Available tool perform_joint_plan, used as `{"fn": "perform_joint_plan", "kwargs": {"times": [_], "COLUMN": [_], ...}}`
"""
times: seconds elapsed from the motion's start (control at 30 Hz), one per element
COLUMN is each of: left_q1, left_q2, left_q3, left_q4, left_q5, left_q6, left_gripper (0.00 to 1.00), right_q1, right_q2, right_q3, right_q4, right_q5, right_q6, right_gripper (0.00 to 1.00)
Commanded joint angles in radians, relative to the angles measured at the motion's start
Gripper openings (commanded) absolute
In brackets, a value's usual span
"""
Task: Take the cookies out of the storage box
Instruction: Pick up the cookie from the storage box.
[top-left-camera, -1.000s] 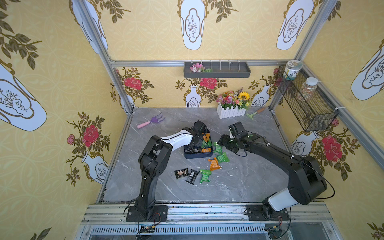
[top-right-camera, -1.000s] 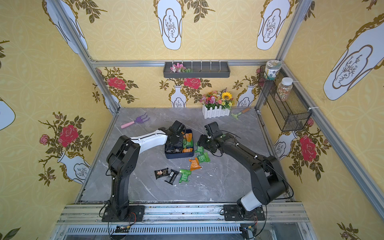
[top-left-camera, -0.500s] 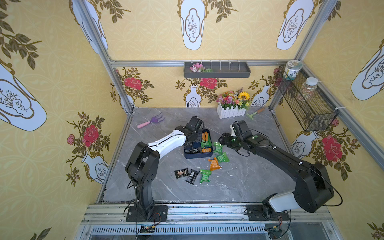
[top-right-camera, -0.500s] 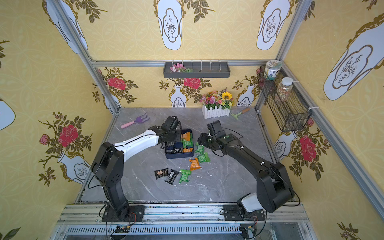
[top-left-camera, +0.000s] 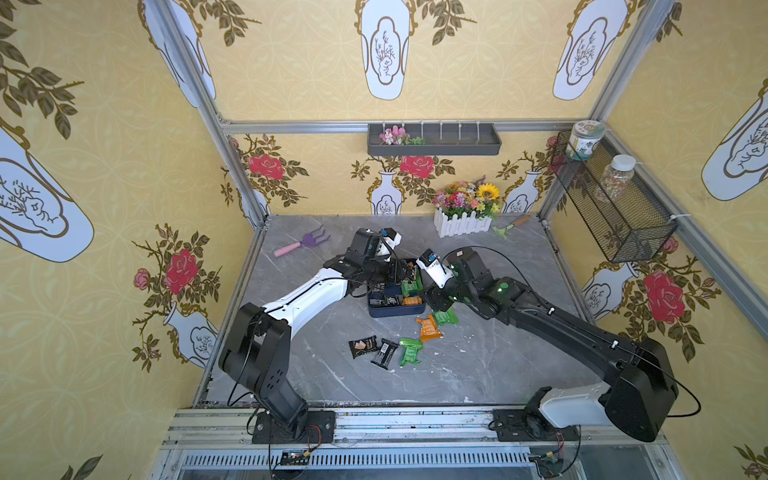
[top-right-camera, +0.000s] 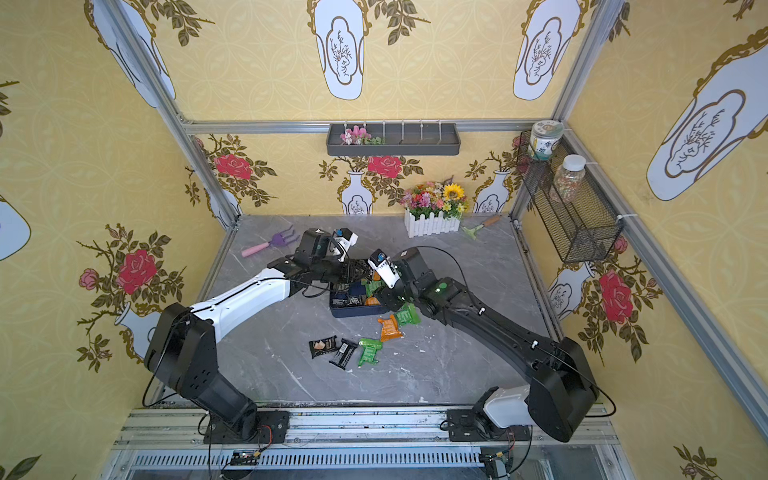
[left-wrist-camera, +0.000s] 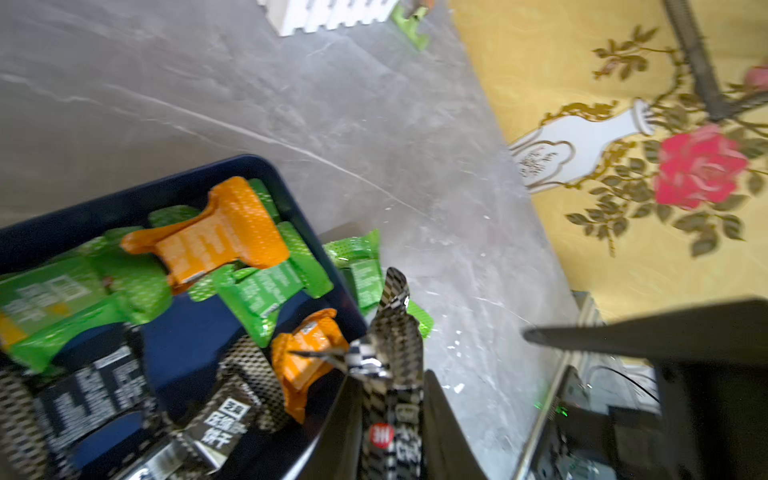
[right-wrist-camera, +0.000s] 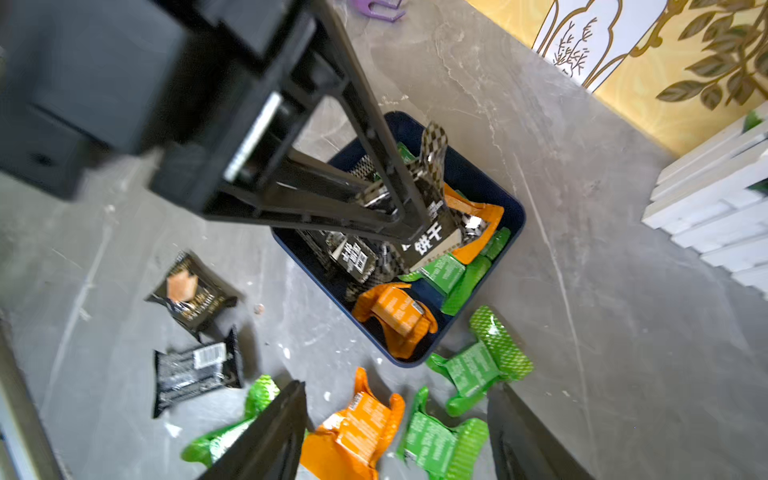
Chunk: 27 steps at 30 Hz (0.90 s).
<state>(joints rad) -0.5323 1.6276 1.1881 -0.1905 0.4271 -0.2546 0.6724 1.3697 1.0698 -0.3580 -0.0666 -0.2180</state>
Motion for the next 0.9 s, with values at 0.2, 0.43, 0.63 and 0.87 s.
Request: {"fn": "perform_joint_plan", "kwargs": {"times": [0.2,0.43,0.63,0.87], "left_q1": [0.002,0.002,0.002,0.002], "left_q2": [-0.033,-0.055,-0.044,-0.041], "left_q3": [-0.082,-0.111,-0.113,-0.113], "left_q4": [0.086,0.12,0.109,0.102], "left_q5": [0.314,0.37,0.395,0.399], "left_q6": [0.027,0.016,0.019,0.016], "left_gripper": [0.14,0.14,0.14,0.15], "right_q1": [0.003,0.003,0.004,0.003], "right_q2": [-0.033,-0.03,-0.026,-0.026], "right_q3": [-0.025,-0.036,-0.039,-0.038], "right_q4": [0.056,0.072,0.092,0.094], "right_q5": [-0.055,-0.106,-0.108,-0.13], "right_q6": [-0.239,-0.244,-0.242,-0.246], "right_gripper": [0.74,0.72,0.65,0.48]}}
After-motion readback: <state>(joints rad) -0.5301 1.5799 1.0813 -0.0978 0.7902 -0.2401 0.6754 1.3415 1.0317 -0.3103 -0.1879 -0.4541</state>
